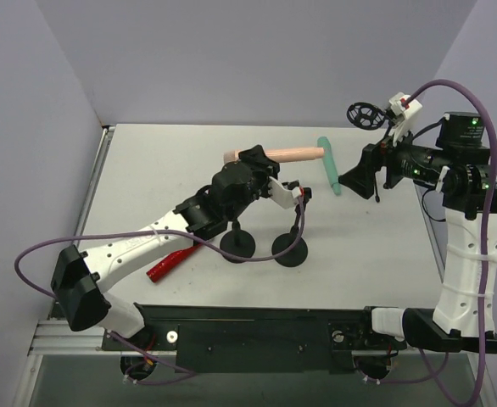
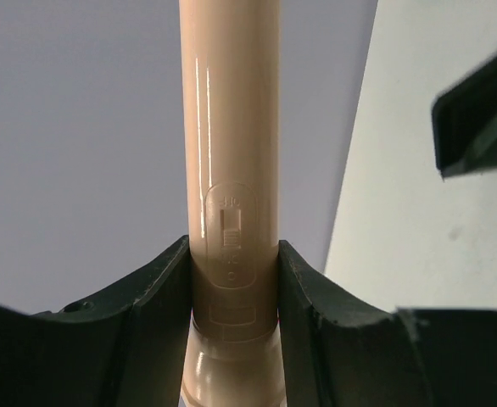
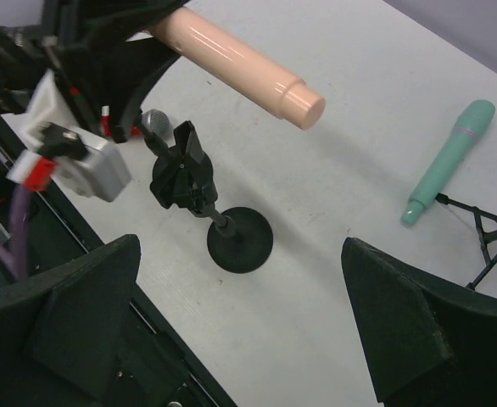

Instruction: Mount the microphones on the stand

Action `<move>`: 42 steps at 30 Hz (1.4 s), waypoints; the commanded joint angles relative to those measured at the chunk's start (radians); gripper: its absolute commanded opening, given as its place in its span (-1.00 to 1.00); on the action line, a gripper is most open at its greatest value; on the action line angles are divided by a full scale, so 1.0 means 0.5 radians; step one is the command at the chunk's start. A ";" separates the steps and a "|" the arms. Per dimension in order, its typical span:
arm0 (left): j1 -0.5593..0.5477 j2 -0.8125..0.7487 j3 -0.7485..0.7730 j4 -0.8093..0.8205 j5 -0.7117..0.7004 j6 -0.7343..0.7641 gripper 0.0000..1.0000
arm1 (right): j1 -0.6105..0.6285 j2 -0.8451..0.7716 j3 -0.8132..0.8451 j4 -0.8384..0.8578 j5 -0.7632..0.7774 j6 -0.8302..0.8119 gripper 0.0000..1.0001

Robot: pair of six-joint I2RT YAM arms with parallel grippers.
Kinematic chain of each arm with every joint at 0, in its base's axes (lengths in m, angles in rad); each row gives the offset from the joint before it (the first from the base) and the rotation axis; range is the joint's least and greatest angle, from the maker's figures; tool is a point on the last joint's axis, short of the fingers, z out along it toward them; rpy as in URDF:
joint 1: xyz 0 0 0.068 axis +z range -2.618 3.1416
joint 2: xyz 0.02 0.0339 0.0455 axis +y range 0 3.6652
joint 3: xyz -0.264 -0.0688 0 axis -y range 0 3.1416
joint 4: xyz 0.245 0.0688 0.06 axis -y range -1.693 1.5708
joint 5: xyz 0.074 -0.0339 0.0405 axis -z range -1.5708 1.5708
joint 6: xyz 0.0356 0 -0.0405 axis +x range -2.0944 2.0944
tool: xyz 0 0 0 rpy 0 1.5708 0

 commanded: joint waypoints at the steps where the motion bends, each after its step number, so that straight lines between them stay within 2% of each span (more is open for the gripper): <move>1: 0.033 -0.097 0.001 0.483 -0.045 0.770 -1.00 | 0.012 -0.014 0.100 -0.132 -0.194 -0.071 1.00; 5: 0.027 -0.137 -0.027 0.530 0.102 0.880 -1.00 | 0.149 0.001 0.081 -0.148 -0.216 -0.041 1.00; 9: 0.009 -0.192 -0.058 0.518 0.225 0.951 -1.00 | 0.171 0.065 0.194 -0.145 -0.075 -0.035 1.00; 13: -0.059 -0.247 -0.104 0.419 0.274 1.016 -1.00 | 0.171 0.184 0.559 -0.383 0.023 -0.347 1.00; 16: -0.083 -0.287 -0.104 0.315 0.287 1.010 -1.00 | 0.196 0.243 0.698 -0.467 0.018 -0.500 1.00; 19: -0.111 -0.287 -0.089 0.266 0.293 1.013 -1.00 | 0.385 0.237 0.594 -0.534 0.026 -0.611 1.00; 22: -0.169 -0.260 -0.085 0.232 0.281 1.031 -1.00 | 0.664 0.216 0.453 -0.550 0.265 -0.712 1.00; 24: -0.203 -0.248 -0.082 0.226 0.280 1.034 -1.00 | 0.744 0.228 0.391 -0.534 0.401 -0.728 1.00; 33: -0.316 -0.244 -0.098 0.158 0.284 1.022 -1.00 | 0.809 0.305 0.477 -0.574 0.573 -0.847 0.98; 37: -0.356 -0.232 -0.125 0.174 0.265 1.022 -1.00 | 0.877 0.357 0.440 -0.593 0.692 -0.875 0.88; 42: -0.369 -0.244 -0.135 0.204 0.259 1.025 -1.00 | 0.941 0.390 0.416 -0.611 0.735 -0.854 0.57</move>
